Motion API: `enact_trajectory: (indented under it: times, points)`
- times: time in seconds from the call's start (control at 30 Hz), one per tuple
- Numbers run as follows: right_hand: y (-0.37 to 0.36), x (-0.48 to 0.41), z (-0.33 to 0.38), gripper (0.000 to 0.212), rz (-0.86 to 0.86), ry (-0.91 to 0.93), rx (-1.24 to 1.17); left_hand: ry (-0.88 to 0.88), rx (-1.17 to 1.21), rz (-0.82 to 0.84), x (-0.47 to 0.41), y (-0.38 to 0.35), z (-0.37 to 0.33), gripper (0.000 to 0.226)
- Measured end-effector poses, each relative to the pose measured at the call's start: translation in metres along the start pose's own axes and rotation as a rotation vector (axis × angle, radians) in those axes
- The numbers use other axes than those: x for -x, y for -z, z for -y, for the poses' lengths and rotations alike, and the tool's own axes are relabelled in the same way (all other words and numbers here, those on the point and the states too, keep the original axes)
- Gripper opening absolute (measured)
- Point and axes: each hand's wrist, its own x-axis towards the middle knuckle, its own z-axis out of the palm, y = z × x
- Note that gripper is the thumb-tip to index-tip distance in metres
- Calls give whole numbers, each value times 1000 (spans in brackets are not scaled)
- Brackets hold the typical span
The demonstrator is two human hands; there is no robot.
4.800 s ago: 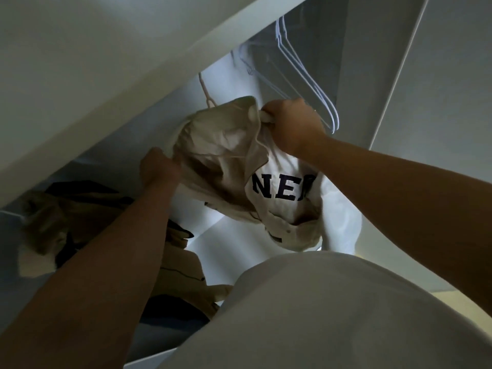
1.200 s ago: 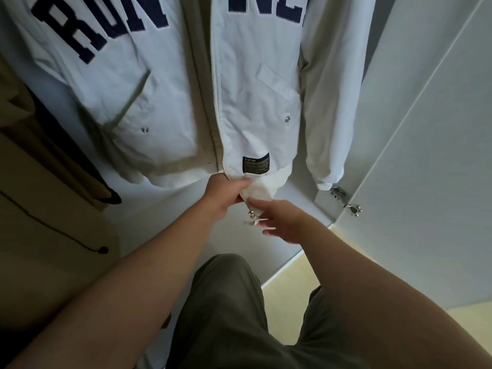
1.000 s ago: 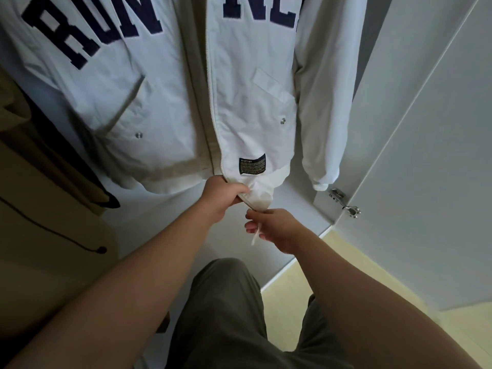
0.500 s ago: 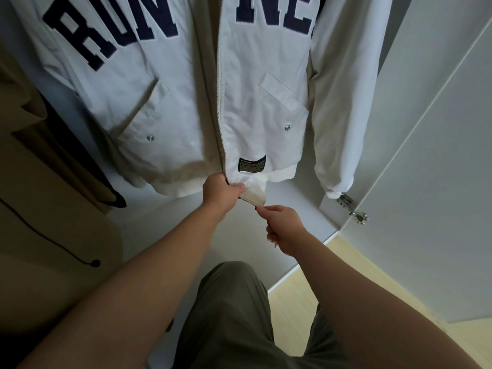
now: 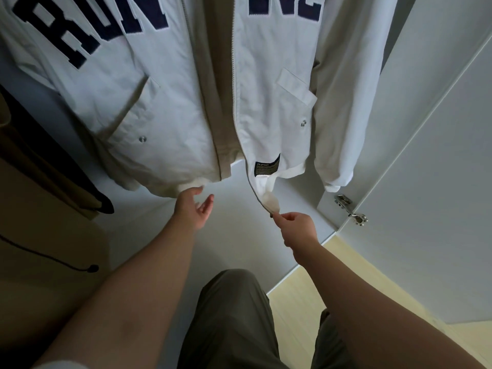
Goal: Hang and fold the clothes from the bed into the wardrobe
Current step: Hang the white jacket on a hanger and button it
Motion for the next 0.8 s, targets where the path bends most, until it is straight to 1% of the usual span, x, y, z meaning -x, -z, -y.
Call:
enact_trajectory:
  times: [0.07,0.13,0.2,0.27,0.33,0.4,0.43,0.5,0.6,0.7,0.8]
  points:
    - [2,0,-4,28,-5,-4,21,-19,77,81,-8,-3,3,20]
    - [1,-1,-7,29,8,5,40,-10,76,115,-13,-6,8,21]
    - [-2,0,-8,29,33,11,47,12,13,119,-13,-7,16,26]
    - [-4,-1,-7,29,55,8,48,63,-38,147,-9,-2,26,41]
    - [-7,-2,-4,30,70,1,43,119,-84,212,-2,8,34,63]
    - [-11,-2,-3,31,88,3,39,177,-62,317,5,18,43,71]
    - [-13,-1,-3,32,97,-4,40,204,-32,364,8,22,47,71]
    - [-18,1,-2,33,112,-14,36,229,-13,440,11,26,53,64]
    - [-23,3,0,34,138,-31,26,223,-63,483,14,27,62,53]
    - [-27,4,0,35,165,-39,5,237,-154,536,17,28,65,54]
    - [-29,3,1,34,157,-39,24,261,-296,603,19,32,64,61]
